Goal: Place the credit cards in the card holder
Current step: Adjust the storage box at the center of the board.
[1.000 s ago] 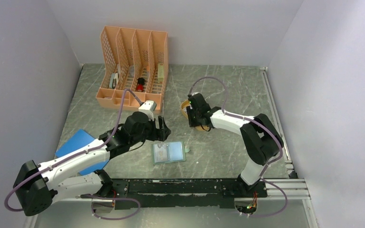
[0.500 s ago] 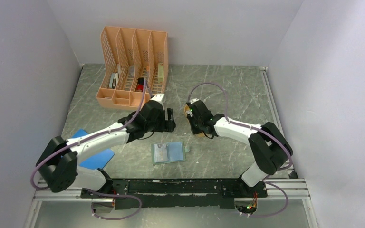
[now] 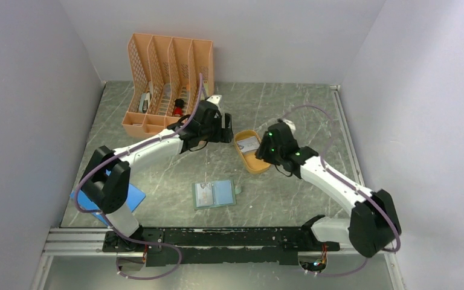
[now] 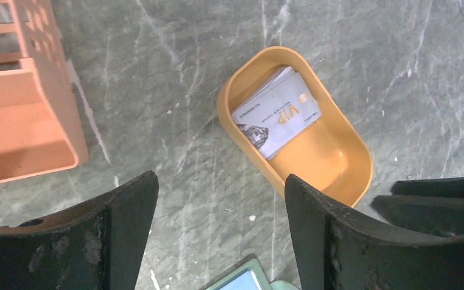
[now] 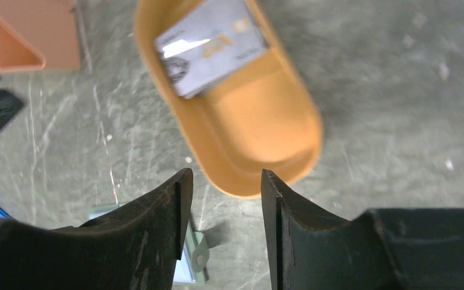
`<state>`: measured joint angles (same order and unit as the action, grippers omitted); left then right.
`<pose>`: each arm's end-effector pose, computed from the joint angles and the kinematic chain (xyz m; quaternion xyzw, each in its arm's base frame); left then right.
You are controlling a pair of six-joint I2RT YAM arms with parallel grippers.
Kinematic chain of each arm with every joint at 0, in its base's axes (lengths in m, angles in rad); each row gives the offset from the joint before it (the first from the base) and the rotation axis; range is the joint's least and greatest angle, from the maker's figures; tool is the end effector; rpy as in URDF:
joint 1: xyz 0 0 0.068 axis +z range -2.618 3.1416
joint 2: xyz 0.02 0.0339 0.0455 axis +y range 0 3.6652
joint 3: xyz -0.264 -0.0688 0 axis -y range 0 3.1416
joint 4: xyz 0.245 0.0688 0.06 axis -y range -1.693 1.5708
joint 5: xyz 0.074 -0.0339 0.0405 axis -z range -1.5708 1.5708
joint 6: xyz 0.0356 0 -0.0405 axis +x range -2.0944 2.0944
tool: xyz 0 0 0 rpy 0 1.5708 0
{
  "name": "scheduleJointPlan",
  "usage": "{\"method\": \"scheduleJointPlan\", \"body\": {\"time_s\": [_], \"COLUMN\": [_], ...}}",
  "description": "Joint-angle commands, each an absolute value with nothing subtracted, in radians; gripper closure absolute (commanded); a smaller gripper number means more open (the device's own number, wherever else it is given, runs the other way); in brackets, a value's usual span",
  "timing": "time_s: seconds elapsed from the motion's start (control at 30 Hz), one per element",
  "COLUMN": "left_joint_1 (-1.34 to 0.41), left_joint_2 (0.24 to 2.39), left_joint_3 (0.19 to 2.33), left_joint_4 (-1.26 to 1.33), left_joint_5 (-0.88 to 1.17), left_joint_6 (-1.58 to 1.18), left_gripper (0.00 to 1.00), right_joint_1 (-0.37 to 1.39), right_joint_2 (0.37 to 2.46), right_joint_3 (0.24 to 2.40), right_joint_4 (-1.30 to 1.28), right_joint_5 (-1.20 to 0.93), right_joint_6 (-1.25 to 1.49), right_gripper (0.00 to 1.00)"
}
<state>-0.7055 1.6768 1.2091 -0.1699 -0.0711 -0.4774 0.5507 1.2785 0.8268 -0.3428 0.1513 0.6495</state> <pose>0.2922 -0.2456 0.2539 0.0857 0.8886 -0.2243 0.3909 0.2304 0.1352 0.2354 0.0741 0.9204 0.1554 0.3510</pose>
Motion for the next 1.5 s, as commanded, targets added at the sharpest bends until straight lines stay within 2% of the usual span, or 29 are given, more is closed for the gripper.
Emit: {"method": "scheduleJointPlan", "body": {"time_s": [0.0,0.2,0.63,0.73,0.9,1.13,1.27,1.47], "left_joint_1": [-0.692,-0.692,-0.692,-0.692,-0.692,-0.692,-0.692,-0.692], "left_joint_2": [1.608,1.509,1.399,1.376,1.335,1.312,1.302,1.307], "left_joint_3": [1.203,1.112,1.042,1.036,1.009,0.976,0.961,0.956], "left_joint_4": [-0.154,-0.174,-0.215,-0.229,-0.236,-0.237,-0.235,-0.230], "left_joint_5": [-0.056,-0.105,-0.115,-0.120,-0.126,-0.104,-0.103,-0.080], "left_joint_6": [-0.432,-0.446,-0.434,-0.426,-0.416,-0.410,-0.404,-0.395], "left_gripper": [0.19,0.18,0.19,0.19,0.20,0.20,0.20,0.20], "right_joint_1": [0.478,0.444,0.399,0.388,0.383,0.382,0.383,0.385], "right_joint_2": [1.190,1.221,1.387,1.435,1.484,1.499,1.548,1.615], "right_joint_3": [0.712,0.702,0.730,0.756,0.783,0.828,0.892,1.020], "right_joint_4": [-0.420,-0.438,-0.375,-0.358,-0.346,-0.388,-0.439,-0.520], "right_joint_5": [0.126,0.107,0.087,0.060,0.015,0.006,0.006,0.068], "right_joint_6": [0.977,1.090,1.052,1.009,0.930,0.782,0.689,0.578], "right_gripper": [0.50,0.47,0.49,0.55,0.71,0.89,0.94,0.96]}}
